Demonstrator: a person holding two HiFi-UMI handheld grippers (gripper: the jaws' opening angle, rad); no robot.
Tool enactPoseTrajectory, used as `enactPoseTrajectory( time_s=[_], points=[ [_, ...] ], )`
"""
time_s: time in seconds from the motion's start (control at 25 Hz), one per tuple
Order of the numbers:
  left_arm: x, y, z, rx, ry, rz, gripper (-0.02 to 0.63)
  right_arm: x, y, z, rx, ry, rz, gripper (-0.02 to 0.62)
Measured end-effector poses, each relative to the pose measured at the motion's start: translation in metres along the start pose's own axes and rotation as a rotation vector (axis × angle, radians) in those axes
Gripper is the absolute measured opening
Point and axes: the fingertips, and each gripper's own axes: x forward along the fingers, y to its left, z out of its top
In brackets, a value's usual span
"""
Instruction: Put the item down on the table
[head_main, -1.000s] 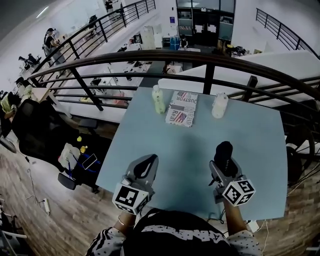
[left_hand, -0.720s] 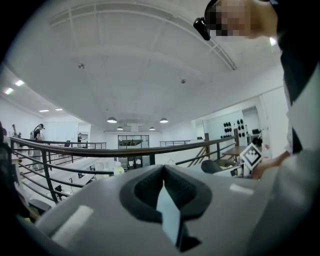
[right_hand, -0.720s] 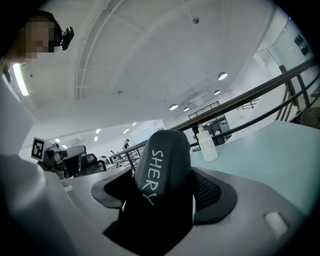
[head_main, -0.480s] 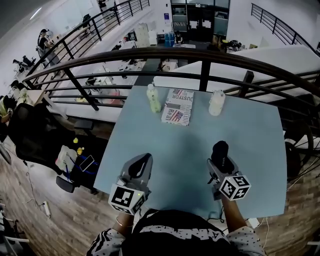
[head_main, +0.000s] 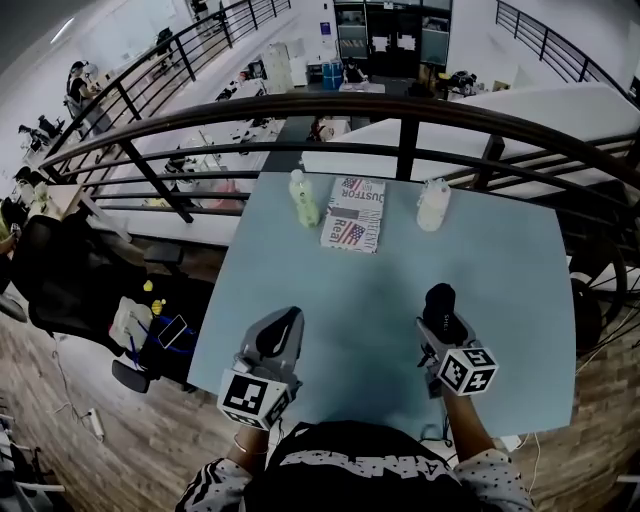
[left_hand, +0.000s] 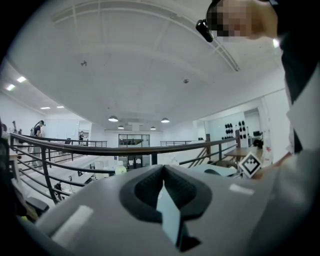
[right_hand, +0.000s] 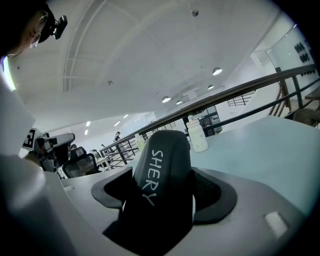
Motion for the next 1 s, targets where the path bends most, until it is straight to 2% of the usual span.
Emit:
enactPoseTrajectory(
  time_s=[0.16,0.36,0.8,1.0],
  points=[
    [0.010,0.002,-0.001,-0.027,0.026,-0.007,0.000,0.011,-0.007,-0.006,-0.003,0.026,-0.019,0.360],
    [0.021,0.011,-0.007,-0.001,0.015,-0.018,0.000,0.022,-0.017,-0.016,-0.003,0.059,-0.047,0.360],
    [0.025,0.030,-0.020,-0.040,0.059,-0.003,0.000,0.042,-0.026,-0.040,-0.010,0.135,-0.085,0.360],
    [0.029,0.038,-0.026,-0.032,0.055,0.002,0.000,0.050,-0.032,-0.049,-0.017,0.166,-0.102,0.360]
  ],
)
